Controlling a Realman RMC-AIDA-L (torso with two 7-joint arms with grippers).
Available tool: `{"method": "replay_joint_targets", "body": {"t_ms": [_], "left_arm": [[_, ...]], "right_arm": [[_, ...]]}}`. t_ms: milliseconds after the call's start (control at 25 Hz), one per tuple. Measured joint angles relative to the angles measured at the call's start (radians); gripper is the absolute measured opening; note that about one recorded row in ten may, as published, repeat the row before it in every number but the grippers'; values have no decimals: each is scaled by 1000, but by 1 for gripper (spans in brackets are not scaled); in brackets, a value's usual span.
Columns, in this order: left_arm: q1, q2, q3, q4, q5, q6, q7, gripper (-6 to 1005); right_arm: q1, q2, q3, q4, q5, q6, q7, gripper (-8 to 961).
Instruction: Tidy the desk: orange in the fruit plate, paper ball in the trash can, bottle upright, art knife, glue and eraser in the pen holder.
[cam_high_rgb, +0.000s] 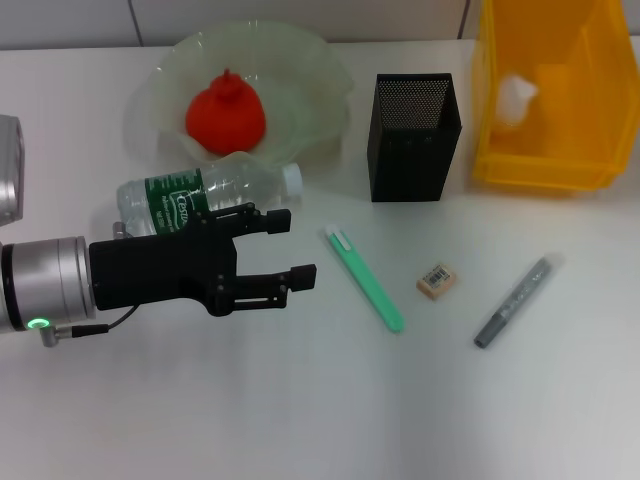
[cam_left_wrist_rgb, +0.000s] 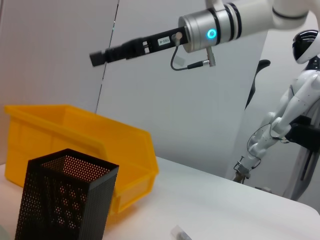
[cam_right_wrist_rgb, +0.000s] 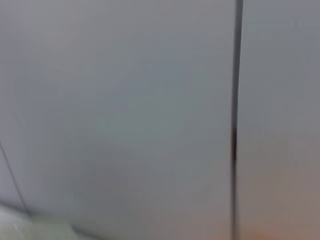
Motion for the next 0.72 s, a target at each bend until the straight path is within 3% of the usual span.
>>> {"method": "replay_joint_targets", "body": {"t_ms": [40, 80, 120, 160, 200, 240, 280, 320, 360, 480, 600, 680, 720], "left_arm": [[0, 0, 0, 1, 0, 0, 0, 803], [0, 0, 0, 2, 0, 0, 1, 803], [0, 0, 0, 3, 0, 0, 2, 803], [0, 0, 0, 3, 0, 0, 2, 803], [-1, 0, 0, 4, 0, 0, 3, 803], [-2, -1, 0, 5, 0, 0, 4, 803], [-2, -1, -1, 5, 0, 0, 5, 803], [-5, -2, -6, 5, 0, 0, 5, 803], [-5, -2, -6, 5, 0, 0, 5, 803], [-10, -3, -10, 6, 0, 0, 2, 803], [-14, -2, -11, 4, 0, 0, -1, 803], [-15, 0, -12, 5, 0, -5, -2, 803], [-16, 0, -13, 6, 1, -12, -3, 803]], "right_arm": [[0, 0, 0, 0, 0, 0, 0, 812], [-30, -5, 1, 21, 121, 1, -70, 840], [-84, -23, 2, 101, 409, -55, -244, 840], [-84, -23, 2, 101, 409, -55, -244, 840], [-123, -55, 2, 245, 678, -172, -425, 840], [-123, -55, 2, 245, 678, -172, -425, 840], [-134, -71, 2, 320, 780, -238, -496, 840], [-139, -118, 2, 523, 954, -404, -620, 840], [-139, -118, 2, 523, 954, -404, -620, 840], [-141, -160, -9, 739, 1036, -576, -775, 840], [-161, -149, -18, 773, 951, -623, -841, 840], [-176, -129, -18, 737, 813, -626, -862, 840], [-186, -106, -14, 709, 677, -609, -887, 840]]}}
